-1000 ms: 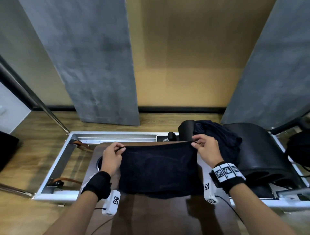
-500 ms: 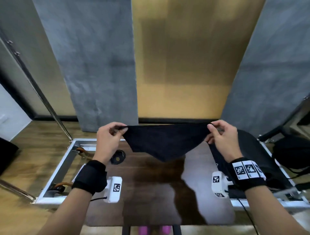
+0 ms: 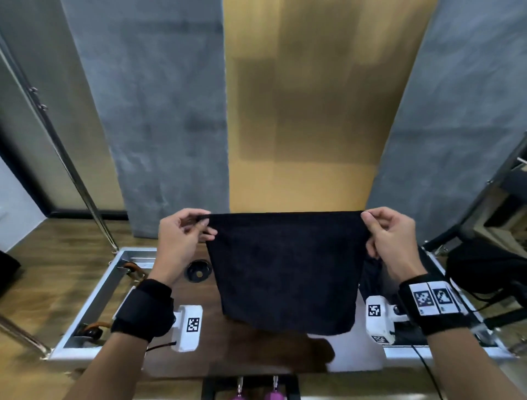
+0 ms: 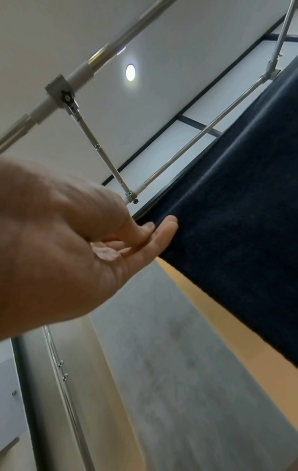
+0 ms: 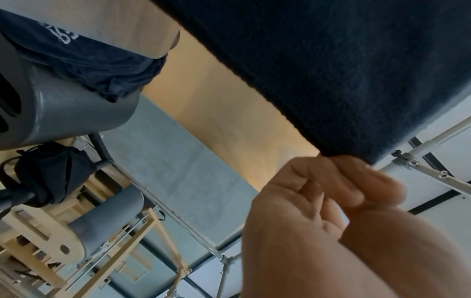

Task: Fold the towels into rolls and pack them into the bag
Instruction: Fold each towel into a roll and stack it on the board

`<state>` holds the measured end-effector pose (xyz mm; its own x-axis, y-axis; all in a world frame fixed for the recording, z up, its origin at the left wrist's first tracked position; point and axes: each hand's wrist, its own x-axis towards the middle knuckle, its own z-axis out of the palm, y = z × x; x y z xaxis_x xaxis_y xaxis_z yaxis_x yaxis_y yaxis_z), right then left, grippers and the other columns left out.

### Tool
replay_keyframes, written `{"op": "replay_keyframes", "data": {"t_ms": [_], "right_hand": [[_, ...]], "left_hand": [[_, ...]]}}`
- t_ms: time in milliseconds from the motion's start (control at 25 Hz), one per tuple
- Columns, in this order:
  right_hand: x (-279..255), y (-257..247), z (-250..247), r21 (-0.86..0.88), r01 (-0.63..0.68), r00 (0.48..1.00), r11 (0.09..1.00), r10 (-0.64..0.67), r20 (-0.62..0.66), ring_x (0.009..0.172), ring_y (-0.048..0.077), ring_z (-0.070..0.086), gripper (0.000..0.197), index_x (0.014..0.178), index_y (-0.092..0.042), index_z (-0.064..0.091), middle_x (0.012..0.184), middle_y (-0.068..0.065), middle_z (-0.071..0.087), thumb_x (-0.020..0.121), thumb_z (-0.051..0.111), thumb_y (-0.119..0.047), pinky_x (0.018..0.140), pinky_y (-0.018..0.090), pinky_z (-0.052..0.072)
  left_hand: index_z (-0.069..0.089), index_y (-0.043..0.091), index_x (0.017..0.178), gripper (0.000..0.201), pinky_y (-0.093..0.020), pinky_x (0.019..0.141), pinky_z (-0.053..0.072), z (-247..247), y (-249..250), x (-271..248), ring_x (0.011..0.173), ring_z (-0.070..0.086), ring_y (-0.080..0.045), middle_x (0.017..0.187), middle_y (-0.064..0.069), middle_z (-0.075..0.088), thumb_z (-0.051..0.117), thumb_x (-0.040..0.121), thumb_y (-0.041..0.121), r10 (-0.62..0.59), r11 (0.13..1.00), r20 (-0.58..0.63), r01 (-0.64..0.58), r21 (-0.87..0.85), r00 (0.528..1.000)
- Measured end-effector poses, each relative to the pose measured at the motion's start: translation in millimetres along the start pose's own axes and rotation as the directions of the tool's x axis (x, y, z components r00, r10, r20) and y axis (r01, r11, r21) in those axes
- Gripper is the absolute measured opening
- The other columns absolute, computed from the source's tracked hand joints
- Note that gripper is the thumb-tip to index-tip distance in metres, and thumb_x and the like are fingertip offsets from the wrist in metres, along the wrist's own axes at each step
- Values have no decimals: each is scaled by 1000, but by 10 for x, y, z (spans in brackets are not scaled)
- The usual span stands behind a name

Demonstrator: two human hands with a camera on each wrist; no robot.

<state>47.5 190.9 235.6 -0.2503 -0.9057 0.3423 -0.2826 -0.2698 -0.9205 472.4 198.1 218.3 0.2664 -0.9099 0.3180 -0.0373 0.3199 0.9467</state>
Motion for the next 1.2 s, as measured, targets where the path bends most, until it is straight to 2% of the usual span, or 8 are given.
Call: {"op": "replay_keyframes", "data": {"t_ms": [200, 360, 560, 800, 880, 1000, 1080, 1200], "right_hand": [[-58, 8, 75, 52, -127, 991, 991, 125, 50, 61, 35, 75, 14, 90, -2, 68, 73, 19, 69, 102, 65, -7, 55, 38, 63], [-20, -61, 177, 112, -65, 998, 992, 65, 4, 95, 31, 78, 8, 96, 2, 66, 100, 24, 74, 102, 62, -1, 89, 37, 64], [-328, 124, 110, 137, -57, 998, 989, 59, -6, 95, 24, 78, 8, 95, -5, 71, 96, 12, 79, 100, 65, -1, 86, 31, 62], [-1246, 952, 62, -58, -337, 933, 940, 342, 117, 95, 40, 74, 6, 91, -1, 78, 88, 18, 78, 93, 73, 2, 91, 45, 61], [-1521, 1207, 59, -186, -454, 864, 871, 482, 148, 90, 39, 75, 7, 85, -2, 78, 84, 17, 77, 93, 76, -2, 86, 51, 62], [-1717, 1419, 32, -376, -539, 724, 754, 643, 250, 58, 31, 72, 25, 85, -6, 76, 81, 8, 79, 98, 73, -27, 47, 38, 53], [-1668, 1493, 17, -404, -534, 719, 743, 650, 247, 41, 29, 58, 33, 82, -3, 73, 74, 9, 78, 101, 69, -30, 38, 24, 38], [-1395, 1545, 79, -360, -525, 774, 771, 608, 174, 41, 28, 51, 26, 81, 3, 71, 68, 13, 75, 100, 68, -14, 36, 22, 36]], "left_hand": [[64, 3, 101, 11, -35, 48, 62, 68, -56, -48, 72, 79, -40, 116, -20, 68, 57, 105, -5, -181, 983, 19, 181, 33, 983], [63, -3, 105, 17, -37, 78, 66, 183, -18, -31, 112, 76, -26, 136, -11, 67, 52, 103, -14, -36, 994, -18, 34, -101, 999], [74, 2, 111, 20, -40, 84, 66, 37, -234, -263, 114, 74, -25, 121, -11, 77, 60, 102, -9, -16, 991, 25, 19, -134, 1000], [78, 0, 88, 26, -35, 67, 63, -242, -1067, -1123, 101, 72, -37, 99, -15, 77, 57, 102, -3, -416, 900, -9, 413, 143, 909], [77, 9, 76, 32, -37, 62, 57, -350, -1315, -1392, 92, 73, -40, 82, -9, 76, 58, 102, 14, -511, 799, 22, 465, 381, 859], [72, 20, 58, 57, -40, 76, 55, -469, -1470, -1575, 68, 69, -25, 58, 3, 69, 47, 87, 63, -579, 628, 145, 326, 707, 802], [70, 21, 56, 68, -38, 83, 56, -435, -1505, -1540, 64, 69, -13, 56, 8, 69, 42, 87, 75, -579, 547, 168, 228, 805, 798], [63, 16, 63, 70, -36, 74, 56, -200, -1553, -1339, 67, 68, -19, 57, 4, 67, 48, 92, 78, -496, 536, 123, 191, 823, 859]]}}
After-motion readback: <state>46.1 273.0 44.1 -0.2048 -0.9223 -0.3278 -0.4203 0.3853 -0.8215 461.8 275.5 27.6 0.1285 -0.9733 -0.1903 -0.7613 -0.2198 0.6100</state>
